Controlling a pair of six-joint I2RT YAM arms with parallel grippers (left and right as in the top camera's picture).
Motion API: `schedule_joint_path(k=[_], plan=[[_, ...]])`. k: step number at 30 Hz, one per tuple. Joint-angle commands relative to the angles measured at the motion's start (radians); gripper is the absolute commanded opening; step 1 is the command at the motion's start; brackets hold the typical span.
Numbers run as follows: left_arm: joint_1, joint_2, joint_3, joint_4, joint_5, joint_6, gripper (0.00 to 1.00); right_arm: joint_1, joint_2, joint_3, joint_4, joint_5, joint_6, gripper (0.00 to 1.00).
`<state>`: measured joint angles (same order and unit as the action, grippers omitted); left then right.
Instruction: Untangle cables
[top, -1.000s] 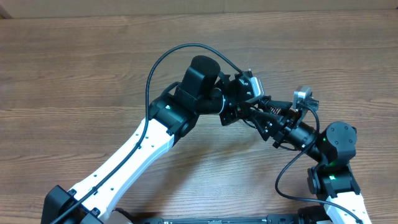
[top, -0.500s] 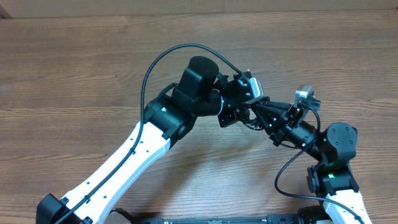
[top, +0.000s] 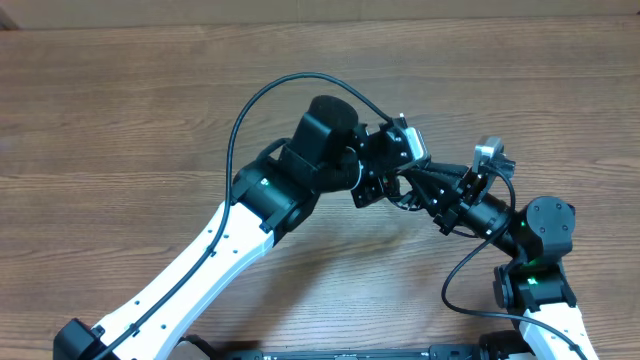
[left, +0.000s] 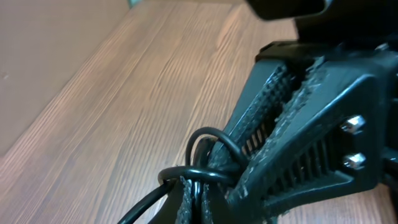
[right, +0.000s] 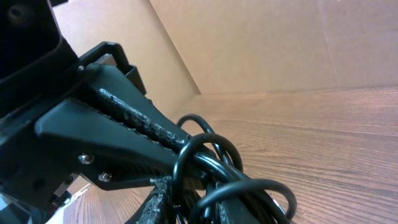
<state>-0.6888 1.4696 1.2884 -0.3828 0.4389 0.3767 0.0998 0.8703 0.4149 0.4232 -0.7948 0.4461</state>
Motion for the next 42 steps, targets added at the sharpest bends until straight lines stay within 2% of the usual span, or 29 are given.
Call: schedule_joint_path(k=[1, 4, 7, 14, 16, 19, 21, 35, 42], plan=[[0.016, 0.035, -0.007, -0.039, -0.339, 0.02, 0.04, 0.023, -0.035, 0.015, 0.043, -0.137, 0.001, 0.18], [0.016, 0.035, -0.007, -0.064, -0.408, 0.021, 0.04, 0.023, -0.034, 0.015, 0.032, -0.115, 0.001, 0.18], [0.016, 0.035, -0.007, -0.072, -0.416, 0.031, 0.04, 0.023, -0.029, 0.015, 0.031, -0.112, 0.001, 0.18], [0.016, 0.035, -0.007, -0.057, -0.324, 0.031, 0.04, 0.023, 0.013, 0.015, 0.031, -0.104, 0.001, 0.19], [0.016, 0.035, -0.006, -0.05, -0.302, 0.029, 0.04, 0.023, 0.03, 0.015, 0.031, -0.103, -0.003, 0.37], [0.016, 0.034, -0.006, -0.049, -0.254, 0.027, 0.04, 0.023, 0.055, 0.015, 0.027, -0.08, -0.003, 0.41], [0.016, 0.034, -0.006, -0.05, -0.222, 0.027, 0.04, 0.023, 0.07, 0.015, 0.018, -0.061, -0.003, 0.57], [0.014, 0.034, -0.006, -0.05, -0.114, 0.027, 0.04, 0.023, 0.119, 0.015, -0.064, 0.134, -0.011, 0.57], [0.014, 0.034, -0.006, -0.024, 0.0, 0.027, 0.04, 0.023, 0.119, 0.015, -0.078, 0.147, -0.032, 0.56]])
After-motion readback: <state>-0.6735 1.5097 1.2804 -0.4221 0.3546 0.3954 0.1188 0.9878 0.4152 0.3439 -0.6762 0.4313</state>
